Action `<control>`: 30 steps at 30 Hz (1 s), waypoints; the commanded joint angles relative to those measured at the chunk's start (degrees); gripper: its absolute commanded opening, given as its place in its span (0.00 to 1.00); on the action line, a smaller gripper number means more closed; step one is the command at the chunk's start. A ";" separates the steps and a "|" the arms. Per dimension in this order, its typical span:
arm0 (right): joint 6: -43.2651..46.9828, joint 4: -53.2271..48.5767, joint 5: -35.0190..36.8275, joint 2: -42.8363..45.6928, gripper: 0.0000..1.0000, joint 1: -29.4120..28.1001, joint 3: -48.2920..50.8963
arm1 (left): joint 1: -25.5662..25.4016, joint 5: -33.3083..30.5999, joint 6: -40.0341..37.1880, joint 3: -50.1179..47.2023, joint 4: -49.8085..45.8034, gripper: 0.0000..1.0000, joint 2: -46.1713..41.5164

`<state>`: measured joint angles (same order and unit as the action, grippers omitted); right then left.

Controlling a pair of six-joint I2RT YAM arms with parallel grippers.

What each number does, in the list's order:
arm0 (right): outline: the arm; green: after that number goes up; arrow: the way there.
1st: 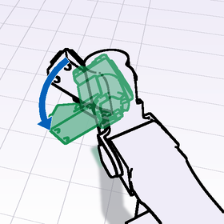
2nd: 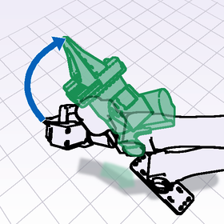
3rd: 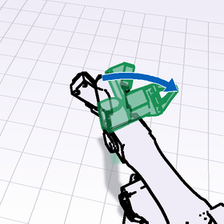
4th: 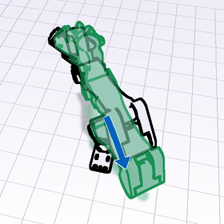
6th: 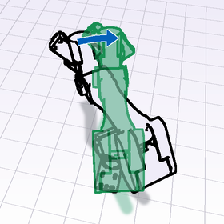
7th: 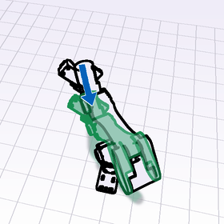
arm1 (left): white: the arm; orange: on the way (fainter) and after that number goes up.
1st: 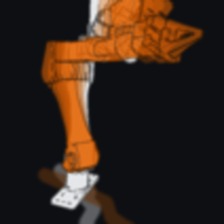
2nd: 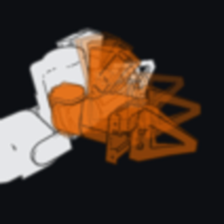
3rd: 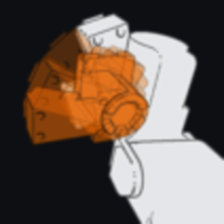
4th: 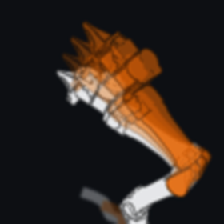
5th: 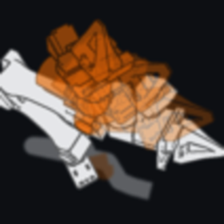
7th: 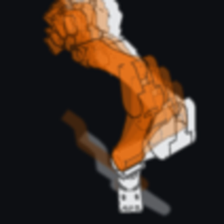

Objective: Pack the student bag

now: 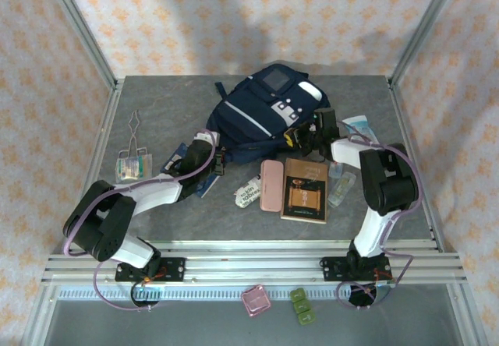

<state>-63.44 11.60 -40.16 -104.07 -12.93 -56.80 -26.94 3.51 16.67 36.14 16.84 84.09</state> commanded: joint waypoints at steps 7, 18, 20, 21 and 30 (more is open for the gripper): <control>3.27 3.93 -4.59 -1.16 0.00 1.39 -10.61 | -3.09 -2.96 1.77 -1.03 -9.58 0.00 -9.12; 7.54 -4.82 -3.73 -10.24 0.00 4.84 -25.78 | -9.35 -3.41 5.54 -2.38 -6.28 0.00 -14.07; 7.73 -6.41 -1.60 -12.64 0.00 5.77 -29.35 | -9.75 -3.64 5.57 -0.90 -4.05 0.00 -10.92; 8.09 -8.11 -0.51 -13.98 0.00 6.05 -31.28 | -9.83 -3.60 5.51 -0.41 -2.88 0.00 -9.22; 18.00 -27.51 6.32 -13.53 0.47 6.34 -36.93 | -10.33 -0.87 4.89 6.48 2.23 0.00 3.64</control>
<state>-50.30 -12.27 -40.84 -123.87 -7.25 -95.74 -37.15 2.20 21.43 39.90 16.73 86.04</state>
